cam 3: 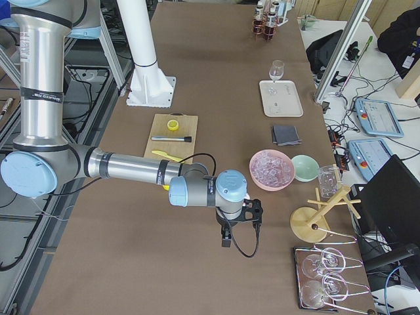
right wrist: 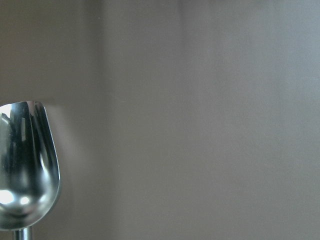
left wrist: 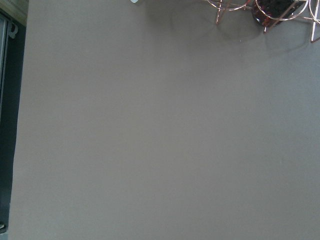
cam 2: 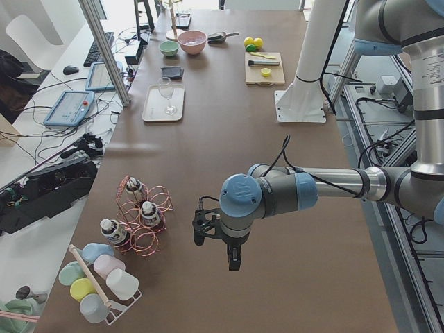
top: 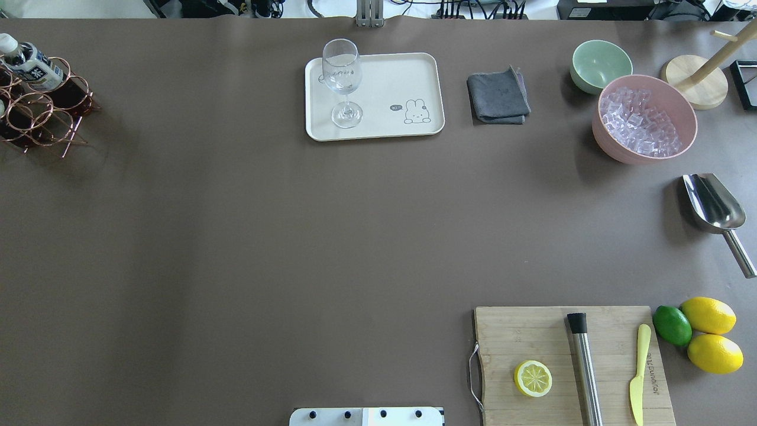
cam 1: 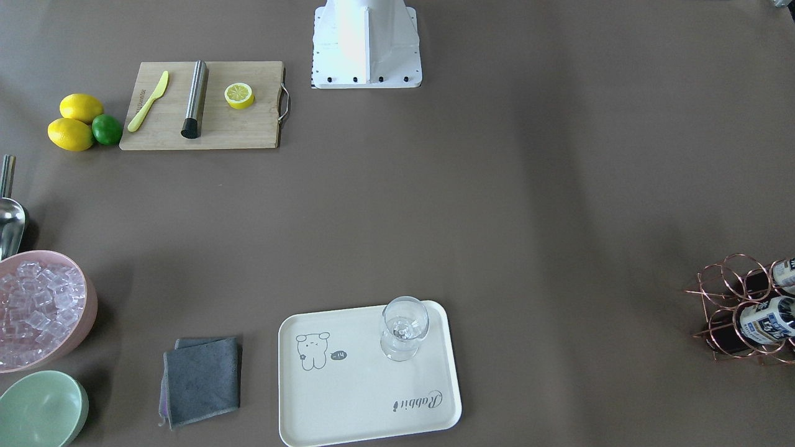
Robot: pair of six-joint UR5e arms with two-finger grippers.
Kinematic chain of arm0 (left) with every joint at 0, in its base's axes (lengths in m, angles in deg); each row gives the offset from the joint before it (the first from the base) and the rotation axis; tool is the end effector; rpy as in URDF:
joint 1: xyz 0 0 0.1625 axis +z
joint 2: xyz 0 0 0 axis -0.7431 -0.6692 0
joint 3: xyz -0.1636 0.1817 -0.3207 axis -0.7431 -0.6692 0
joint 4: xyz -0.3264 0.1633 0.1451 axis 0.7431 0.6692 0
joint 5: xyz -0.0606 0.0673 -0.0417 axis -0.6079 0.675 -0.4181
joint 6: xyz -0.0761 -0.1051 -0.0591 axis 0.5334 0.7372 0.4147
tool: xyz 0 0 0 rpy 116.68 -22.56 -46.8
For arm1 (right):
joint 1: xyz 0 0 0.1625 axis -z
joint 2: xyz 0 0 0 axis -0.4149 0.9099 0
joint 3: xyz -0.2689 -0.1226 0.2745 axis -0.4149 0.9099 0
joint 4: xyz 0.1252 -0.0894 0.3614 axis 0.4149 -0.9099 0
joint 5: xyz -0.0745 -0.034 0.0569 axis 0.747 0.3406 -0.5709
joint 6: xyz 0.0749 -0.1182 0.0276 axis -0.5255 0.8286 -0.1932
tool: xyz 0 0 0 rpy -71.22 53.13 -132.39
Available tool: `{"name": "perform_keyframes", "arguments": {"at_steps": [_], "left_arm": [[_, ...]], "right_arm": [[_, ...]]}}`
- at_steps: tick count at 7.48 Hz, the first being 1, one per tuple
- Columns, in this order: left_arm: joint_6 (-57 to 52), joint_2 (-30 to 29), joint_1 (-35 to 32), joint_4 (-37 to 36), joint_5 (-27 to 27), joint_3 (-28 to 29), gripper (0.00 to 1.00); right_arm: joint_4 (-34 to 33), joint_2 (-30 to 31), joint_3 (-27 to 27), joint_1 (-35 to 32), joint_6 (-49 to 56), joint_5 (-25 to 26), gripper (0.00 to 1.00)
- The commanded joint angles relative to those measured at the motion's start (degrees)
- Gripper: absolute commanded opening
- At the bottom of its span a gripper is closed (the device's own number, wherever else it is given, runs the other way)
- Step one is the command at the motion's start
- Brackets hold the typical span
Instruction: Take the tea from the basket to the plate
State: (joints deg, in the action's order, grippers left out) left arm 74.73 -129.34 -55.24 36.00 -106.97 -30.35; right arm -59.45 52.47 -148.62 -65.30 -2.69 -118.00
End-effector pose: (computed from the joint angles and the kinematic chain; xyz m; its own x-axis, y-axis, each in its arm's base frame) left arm -0.1151 -0.3411 0.6535 0.7071 -0.0500 -0.7054 0.0706 0.9975 0.0000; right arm 0.0372 -0.4333 0.7050 0.7468 0.0262 0.6646 -0.0344 0.9994 -0.0008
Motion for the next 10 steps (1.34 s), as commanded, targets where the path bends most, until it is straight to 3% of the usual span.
{"name": "perform_keyframes", "arguments": {"at_steps": [1, 7, 10], "left_arm": [[-0.07, -0.07, 1.28, 0.84, -0.34, 0.24, 0.99], [0.02, -0.42, 2.60, 2.07, -2.71, 1.55, 0.99], [0.10, -0.41, 2.16, 3.31, -5.44, 2.16, 0.99]], "right_arm": [[0.00, 0.00, -0.13, -0.45, -0.36, -1.27, 1.00], [0.44, -0.70, -0.57, -0.54, -0.10, -3.11, 1.00], [4.74, -0.88, -0.74, -0.54, -0.62, -3.30, 1.00]]}}
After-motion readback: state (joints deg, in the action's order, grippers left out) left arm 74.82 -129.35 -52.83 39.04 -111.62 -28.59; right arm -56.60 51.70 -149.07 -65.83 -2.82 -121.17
